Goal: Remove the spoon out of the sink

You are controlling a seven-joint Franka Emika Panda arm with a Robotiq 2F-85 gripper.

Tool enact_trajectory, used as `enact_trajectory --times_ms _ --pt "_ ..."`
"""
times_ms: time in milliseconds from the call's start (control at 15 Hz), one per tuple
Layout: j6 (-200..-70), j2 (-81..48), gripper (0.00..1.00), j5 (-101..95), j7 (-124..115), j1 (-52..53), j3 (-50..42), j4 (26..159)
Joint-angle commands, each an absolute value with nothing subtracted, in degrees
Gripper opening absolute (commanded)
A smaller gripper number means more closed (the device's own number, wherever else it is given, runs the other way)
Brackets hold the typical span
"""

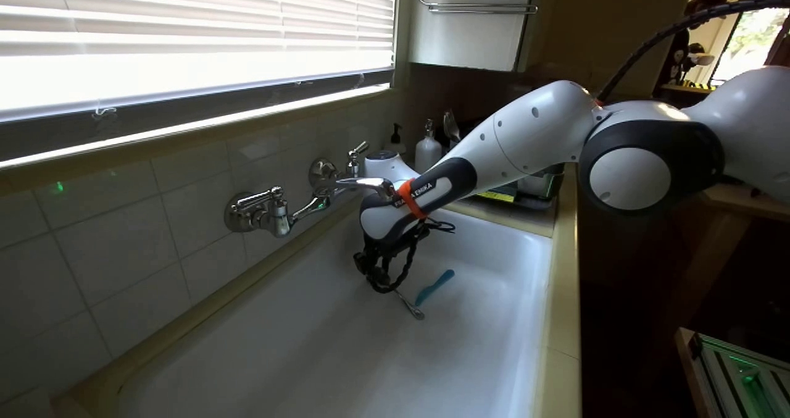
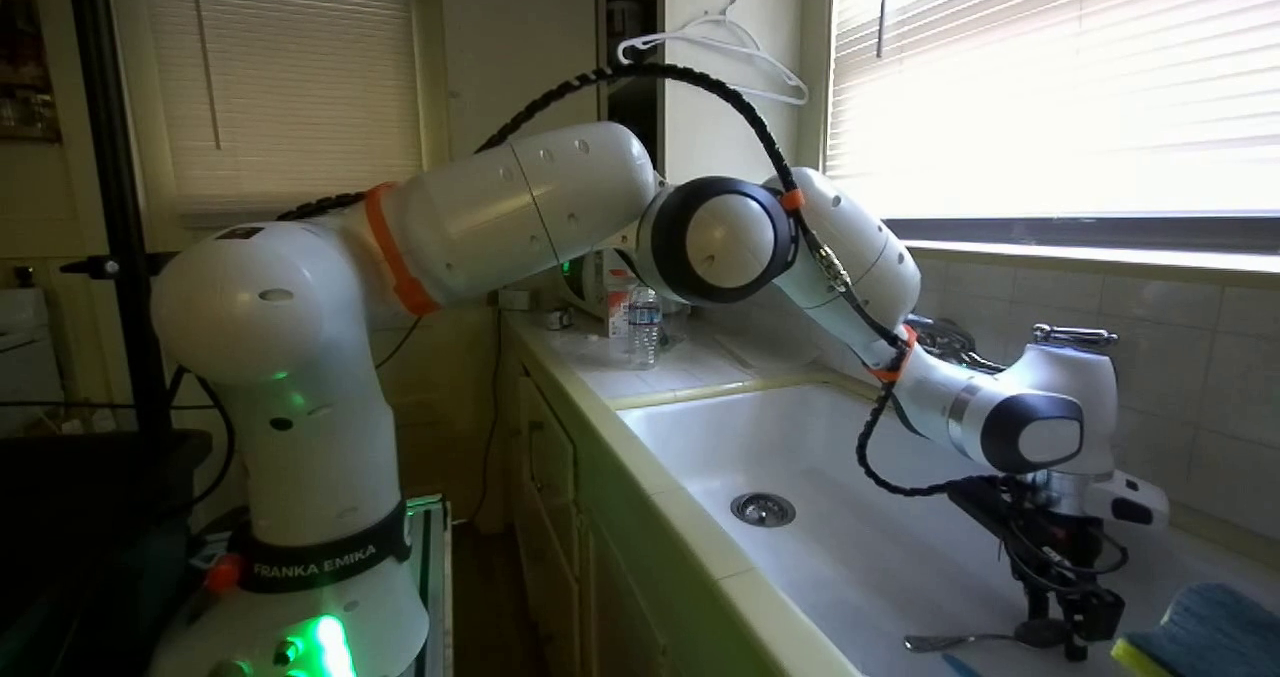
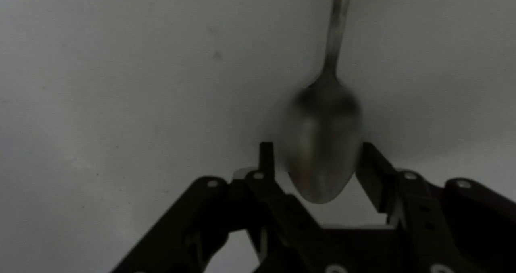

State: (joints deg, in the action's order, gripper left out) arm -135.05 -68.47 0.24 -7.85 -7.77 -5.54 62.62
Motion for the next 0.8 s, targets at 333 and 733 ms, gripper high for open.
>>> enact_trajectory --times_ms 333,733 --pt "-134.9 -69.5 1.0 3.8 0.6 -12.6 0.0 61.2" --pt "-133.9 -69.8 1.0 6.5 10.1 -16.4 4.5 60.9"
